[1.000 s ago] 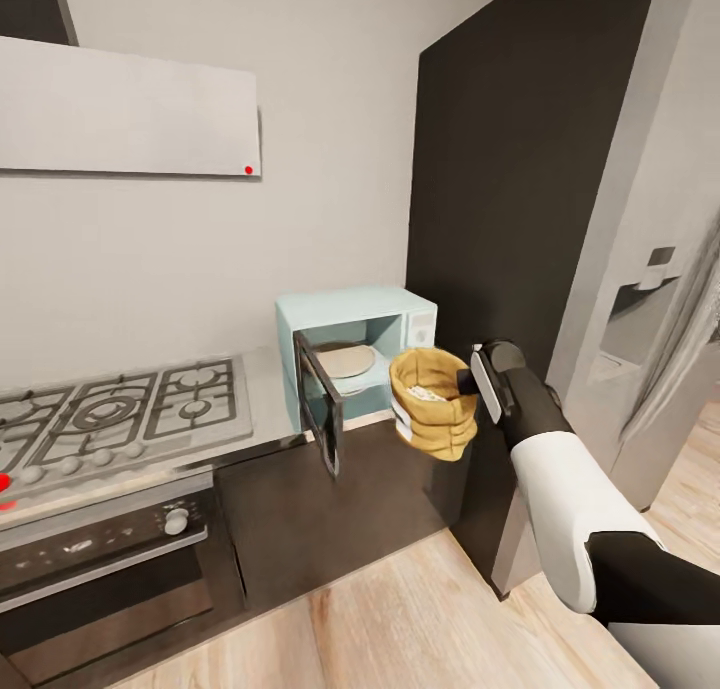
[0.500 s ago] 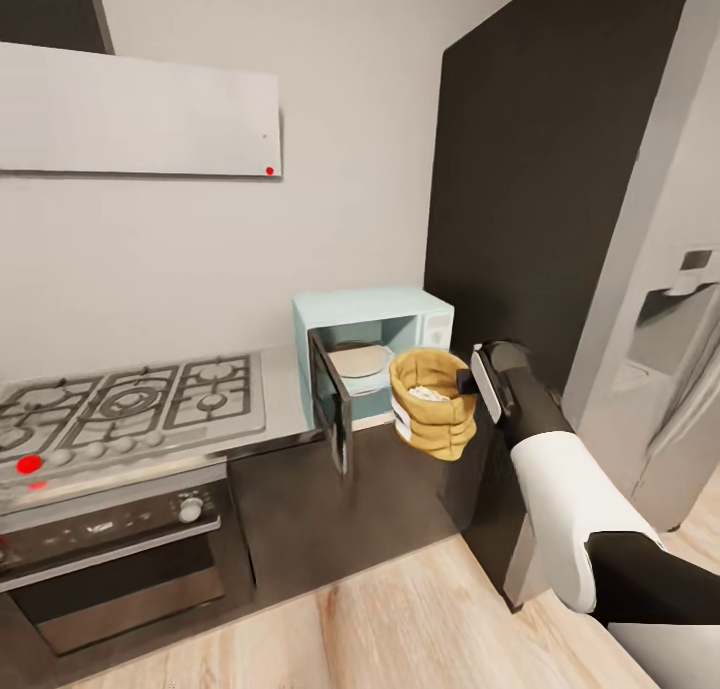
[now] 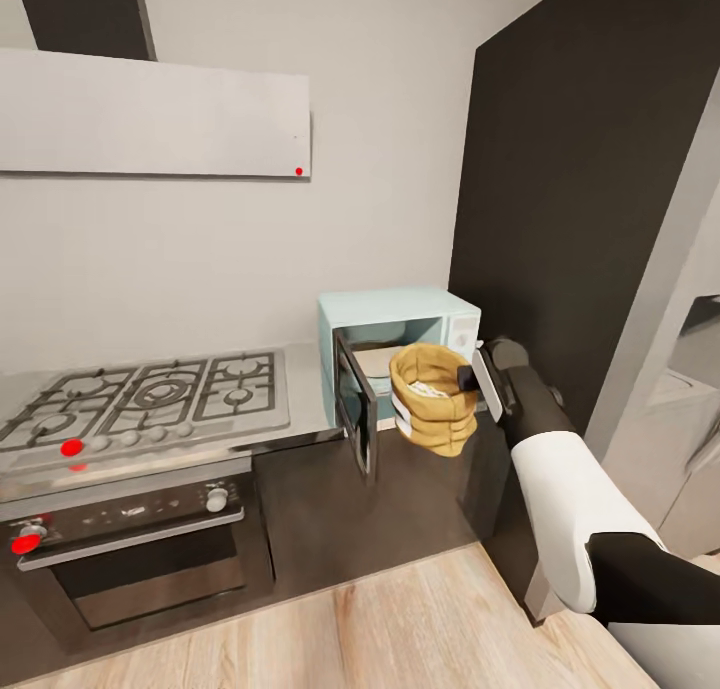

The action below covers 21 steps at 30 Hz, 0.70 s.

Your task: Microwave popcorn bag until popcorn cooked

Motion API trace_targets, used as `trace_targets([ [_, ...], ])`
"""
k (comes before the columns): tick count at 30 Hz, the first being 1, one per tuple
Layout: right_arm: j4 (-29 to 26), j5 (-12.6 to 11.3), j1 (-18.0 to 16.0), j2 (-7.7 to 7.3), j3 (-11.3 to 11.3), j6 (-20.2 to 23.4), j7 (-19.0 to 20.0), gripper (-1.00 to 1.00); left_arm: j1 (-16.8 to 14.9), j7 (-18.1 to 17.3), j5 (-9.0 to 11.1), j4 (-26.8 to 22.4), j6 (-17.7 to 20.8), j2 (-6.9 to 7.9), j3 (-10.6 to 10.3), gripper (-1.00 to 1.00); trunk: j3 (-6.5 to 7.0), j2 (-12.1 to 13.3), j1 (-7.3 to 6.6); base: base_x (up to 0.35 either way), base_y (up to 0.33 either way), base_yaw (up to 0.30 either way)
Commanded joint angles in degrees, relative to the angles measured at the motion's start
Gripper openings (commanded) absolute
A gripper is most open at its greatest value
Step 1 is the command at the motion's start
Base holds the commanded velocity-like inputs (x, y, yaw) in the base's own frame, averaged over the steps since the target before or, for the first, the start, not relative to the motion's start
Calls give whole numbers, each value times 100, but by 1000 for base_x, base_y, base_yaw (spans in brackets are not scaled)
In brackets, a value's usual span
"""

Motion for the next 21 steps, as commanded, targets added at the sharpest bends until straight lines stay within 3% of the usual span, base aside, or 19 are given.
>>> trace_targets([
  [1, -5, 36, -4, 5, -15, 23, 16, -100, 2, 5, -4, -9, -5, -1, 32, 100, -6, -4, 1, 0, 0, 1],
  [21, -261, 38, -4, 22, 4, 23, 11, -100, 2, 6, -4, -12, -5, -1, 32, 100, -6, -4, 1, 0, 0, 0],
])
